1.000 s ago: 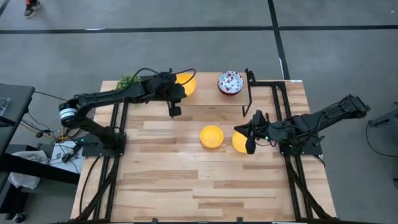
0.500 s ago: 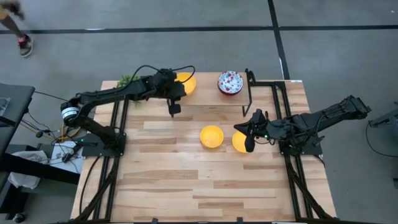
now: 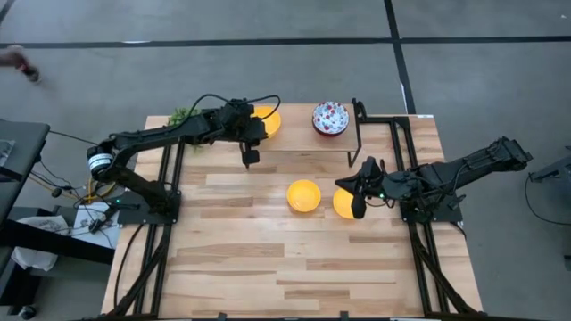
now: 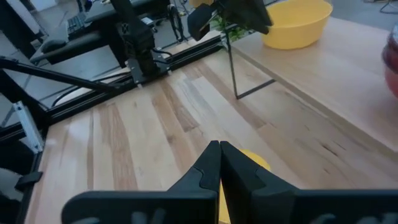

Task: Pick & Place Mini bowls
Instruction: Put the bottom yellow bowl on the shelf, then stack the left yellow bowl on top of the yellow bowl on the shelf

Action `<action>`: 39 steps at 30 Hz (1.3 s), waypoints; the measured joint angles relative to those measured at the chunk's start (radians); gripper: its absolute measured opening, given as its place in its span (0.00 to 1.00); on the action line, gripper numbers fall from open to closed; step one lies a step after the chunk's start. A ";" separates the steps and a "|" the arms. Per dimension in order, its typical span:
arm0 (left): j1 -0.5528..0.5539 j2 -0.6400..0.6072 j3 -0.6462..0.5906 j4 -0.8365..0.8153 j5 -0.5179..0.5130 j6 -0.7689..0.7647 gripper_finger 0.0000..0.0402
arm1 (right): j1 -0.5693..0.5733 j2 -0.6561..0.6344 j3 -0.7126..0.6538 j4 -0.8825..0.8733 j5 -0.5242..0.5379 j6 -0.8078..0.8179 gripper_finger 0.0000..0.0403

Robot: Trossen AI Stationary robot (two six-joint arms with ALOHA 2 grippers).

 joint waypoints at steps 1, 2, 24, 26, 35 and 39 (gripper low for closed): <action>0.000 0.000 0.000 0.000 0.000 0.000 0.11 | 0.000 0.000 0.000 0.000 -0.009 0.002 0.00; 0.000 0.000 0.000 0.000 0.000 0.000 0.12 | 0.000 0.000 0.000 0.000 -0.017 0.007 0.00; -0.023 0.000 0.000 0.000 0.000 -0.014 0.38 | 0.000 0.000 0.000 -0.001 -0.037 0.018 0.00; -0.026 0.000 0.000 0.000 0.000 -0.013 0.39 | 0.000 0.000 0.000 0.000 -0.037 0.018 0.00; -0.026 0.000 -0.001 0.000 -0.086 0.020 0.48 | 0.000 0.000 0.000 -0.001 -0.039 0.017 0.00; -0.038 0.000 -0.001 0.005 -0.165 0.056 0.51 | 0.000 0.000 0.000 -0.001 -0.039 0.017 0.00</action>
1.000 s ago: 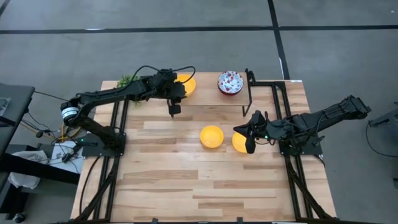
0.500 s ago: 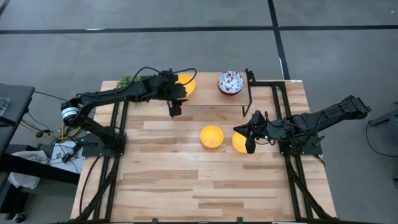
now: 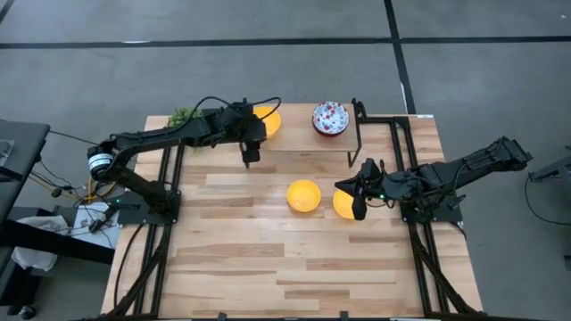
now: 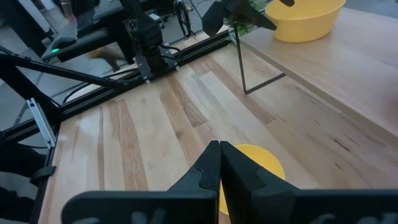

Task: Pick & Place Mini bowls
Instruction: Stack the left yellow bowl on top of the yellow bowl on the shelf

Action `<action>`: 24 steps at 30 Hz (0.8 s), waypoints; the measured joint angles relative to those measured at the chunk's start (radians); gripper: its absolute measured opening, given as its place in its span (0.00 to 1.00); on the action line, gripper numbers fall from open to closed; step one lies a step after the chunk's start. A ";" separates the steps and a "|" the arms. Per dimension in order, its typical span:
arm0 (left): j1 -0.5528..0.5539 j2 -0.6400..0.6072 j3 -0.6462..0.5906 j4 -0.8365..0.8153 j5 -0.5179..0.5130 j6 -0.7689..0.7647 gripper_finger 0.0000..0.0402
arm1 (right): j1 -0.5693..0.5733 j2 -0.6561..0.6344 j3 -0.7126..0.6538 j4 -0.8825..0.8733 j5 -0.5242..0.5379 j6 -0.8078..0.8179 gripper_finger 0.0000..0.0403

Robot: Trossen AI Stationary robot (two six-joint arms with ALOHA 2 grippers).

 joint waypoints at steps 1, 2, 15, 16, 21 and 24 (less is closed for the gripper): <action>-0.007 -0.003 0.000 0.001 -0.011 0.008 0.52 | 0.000 0.000 0.000 0.000 0.000 0.000 0.00; -0.015 -0.007 -0.001 0.001 -0.016 0.014 0.52 | 0.001 0.000 0.000 0.000 0.000 0.000 0.00; -0.281 -0.141 -0.001 0.003 -0.028 0.033 0.53 | 0.063 0.000 0.000 -0.080 0.001 -0.052 0.00; -0.308 -0.145 -0.001 0.003 -0.028 0.021 0.53 | 0.069 0.000 0.000 -0.080 0.001 -0.052 0.00; -0.434 -0.134 0.000 0.007 -0.033 -0.056 0.53 | 0.101 0.000 0.000 -0.079 0.001 -0.042 0.00; -0.494 -0.094 0.000 0.007 -0.091 -0.126 0.53 | 0.121 0.000 0.000 -0.079 0.001 -0.017 0.00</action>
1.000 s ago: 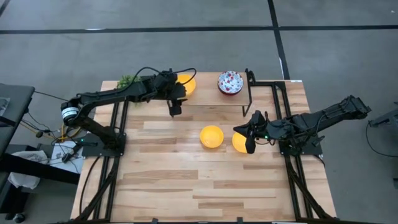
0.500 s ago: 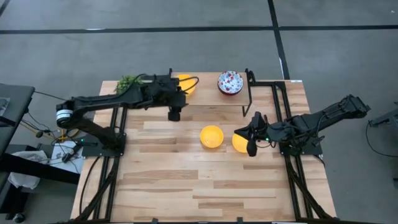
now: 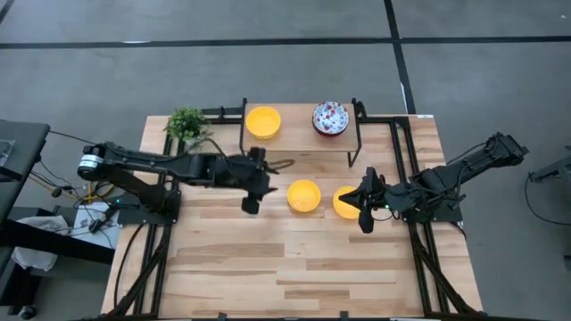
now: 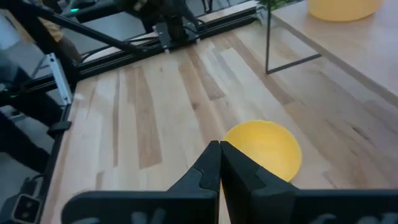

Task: Pick & Place Mini bowls
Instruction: Stack the left yellow bowl on top of the yellow bowl on the shelf

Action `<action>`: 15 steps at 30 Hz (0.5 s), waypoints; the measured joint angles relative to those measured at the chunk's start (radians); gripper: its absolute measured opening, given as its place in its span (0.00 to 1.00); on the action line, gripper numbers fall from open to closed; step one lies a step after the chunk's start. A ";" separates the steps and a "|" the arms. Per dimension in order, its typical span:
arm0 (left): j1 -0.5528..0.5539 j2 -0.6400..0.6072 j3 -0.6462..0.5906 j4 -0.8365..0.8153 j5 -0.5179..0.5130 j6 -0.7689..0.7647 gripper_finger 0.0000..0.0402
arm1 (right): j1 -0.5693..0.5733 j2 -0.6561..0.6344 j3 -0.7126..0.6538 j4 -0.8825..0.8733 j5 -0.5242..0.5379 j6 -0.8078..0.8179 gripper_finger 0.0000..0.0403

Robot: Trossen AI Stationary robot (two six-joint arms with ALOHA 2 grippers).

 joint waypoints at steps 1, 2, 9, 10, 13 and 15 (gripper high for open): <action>-0.014 0.016 0.000 -0.002 -0.015 -0.016 0.53 | 0.006 0.000 0.000 0.000 -0.001 0.008 0.00; -0.025 0.033 0.000 0.003 -0.020 -0.025 0.53 | 0.013 0.000 0.000 0.000 -0.001 0.022 0.00; -0.061 0.177 0.000 0.052 -0.019 -0.095 0.53 | 0.056 0.000 0.000 -0.003 -0.117 0.053 0.00; -0.061 0.197 0.000 0.069 -0.014 -0.101 0.53 | 0.061 0.000 0.000 -0.006 -0.128 0.054 0.00; -0.062 0.252 0.000 0.107 -0.013 -0.113 0.53 | 0.074 0.000 0.000 -0.039 -0.130 0.082 0.00; -0.062 0.285 0.000 0.145 -0.005 -0.132 0.53 | 0.080 0.000 0.000 -0.094 -0.130 0.109 0.00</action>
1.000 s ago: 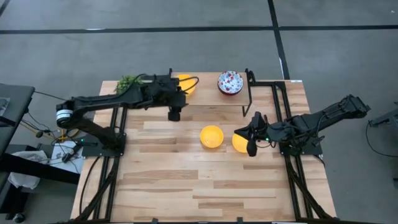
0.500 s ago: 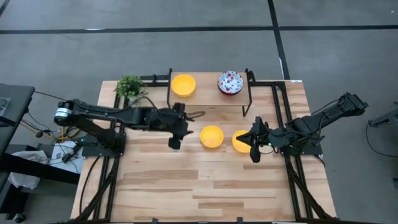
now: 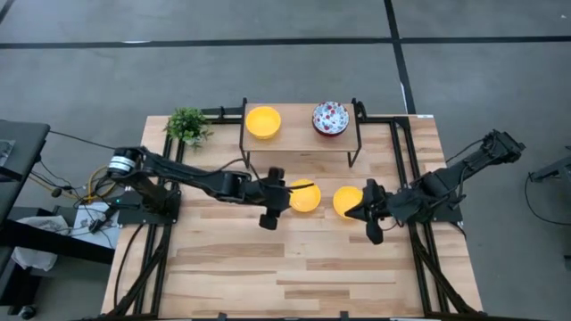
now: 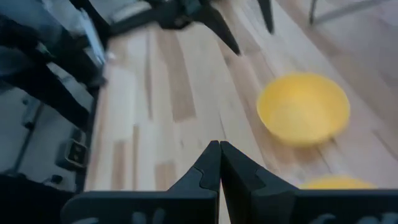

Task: Pick & Place Mini bowls
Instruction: Stack the left yellow bowl on top of the yellow bowl on the shelf

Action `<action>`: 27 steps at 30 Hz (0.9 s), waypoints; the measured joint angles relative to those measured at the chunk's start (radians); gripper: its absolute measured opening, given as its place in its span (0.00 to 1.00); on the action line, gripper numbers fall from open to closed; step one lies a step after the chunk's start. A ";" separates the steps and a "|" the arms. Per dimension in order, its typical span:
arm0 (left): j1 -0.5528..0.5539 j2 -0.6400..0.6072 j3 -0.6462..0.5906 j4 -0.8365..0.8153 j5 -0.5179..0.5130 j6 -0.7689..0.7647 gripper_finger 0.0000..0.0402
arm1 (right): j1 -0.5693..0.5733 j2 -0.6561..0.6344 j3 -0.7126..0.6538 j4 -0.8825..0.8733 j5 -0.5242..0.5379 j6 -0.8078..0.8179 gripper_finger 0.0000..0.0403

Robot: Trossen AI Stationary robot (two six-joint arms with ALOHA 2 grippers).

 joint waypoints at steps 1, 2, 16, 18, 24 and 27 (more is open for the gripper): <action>0.000 0.013 0.000 0.014 0.008 -0.004 0.53 | 0.003 0.000 0.000 -0.029 0.000 0.021 0.00; 0.000 0.026 0.000 0.032 0.015 -0.005 0.53 | 0.005 0.000 0.000 -0.058 0.000 0.043 0.00; -0.009 0.149 0.000 0.078 0.100 0.003 0.53 | 0.018 0.000 0.000 -0.145 0.002 0.093 0.00; -0.013 0.170 0.000 0.078 0.100 0.008 0.53 | 0.018 0.000 0.000 -0.145 0.002 0.093 0.00; -0.001 0.192 0.000 0.082 0.088 0.009 0.53 | 0.018 0.000 0.000 -0.144 0.002 0.093 0.00; 0.012 0.192 0.000 0.084 0.087 0.010 0.53 | 0.018 0.000 0.000 -0.143 0.003 0.093 0.00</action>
